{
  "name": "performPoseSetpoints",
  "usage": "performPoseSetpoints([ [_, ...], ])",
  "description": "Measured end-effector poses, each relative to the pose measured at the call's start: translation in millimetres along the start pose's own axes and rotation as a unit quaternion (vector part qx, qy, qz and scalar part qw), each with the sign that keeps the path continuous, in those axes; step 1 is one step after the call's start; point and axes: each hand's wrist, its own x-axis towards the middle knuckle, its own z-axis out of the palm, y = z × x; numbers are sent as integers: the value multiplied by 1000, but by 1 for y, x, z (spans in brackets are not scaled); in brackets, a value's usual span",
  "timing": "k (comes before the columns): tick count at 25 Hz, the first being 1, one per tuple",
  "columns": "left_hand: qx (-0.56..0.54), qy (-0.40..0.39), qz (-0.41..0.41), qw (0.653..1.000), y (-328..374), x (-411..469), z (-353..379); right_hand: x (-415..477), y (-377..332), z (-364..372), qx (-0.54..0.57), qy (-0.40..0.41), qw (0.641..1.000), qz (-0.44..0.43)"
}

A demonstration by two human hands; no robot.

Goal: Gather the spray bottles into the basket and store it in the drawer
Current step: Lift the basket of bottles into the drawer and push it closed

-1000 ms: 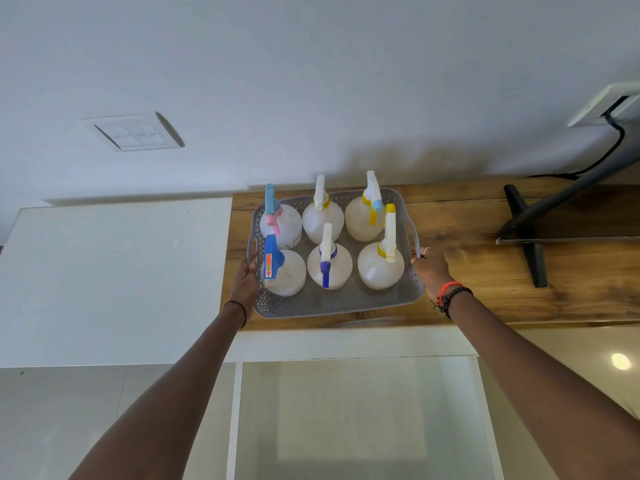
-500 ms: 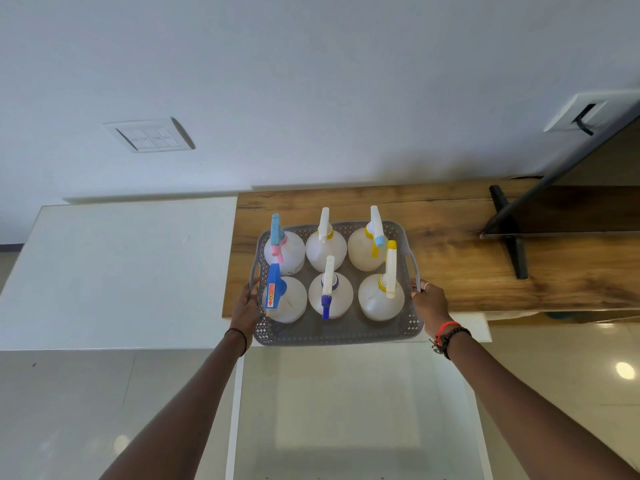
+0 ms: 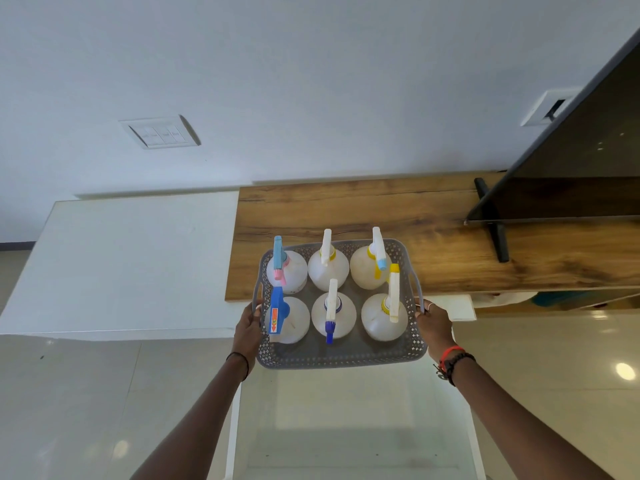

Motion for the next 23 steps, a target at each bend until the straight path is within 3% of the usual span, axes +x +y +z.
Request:
performPoseSetpoints([
  [23,53,-7,6,999,-101,-94,-31,-114,121,-3,67,6,997,24],
])
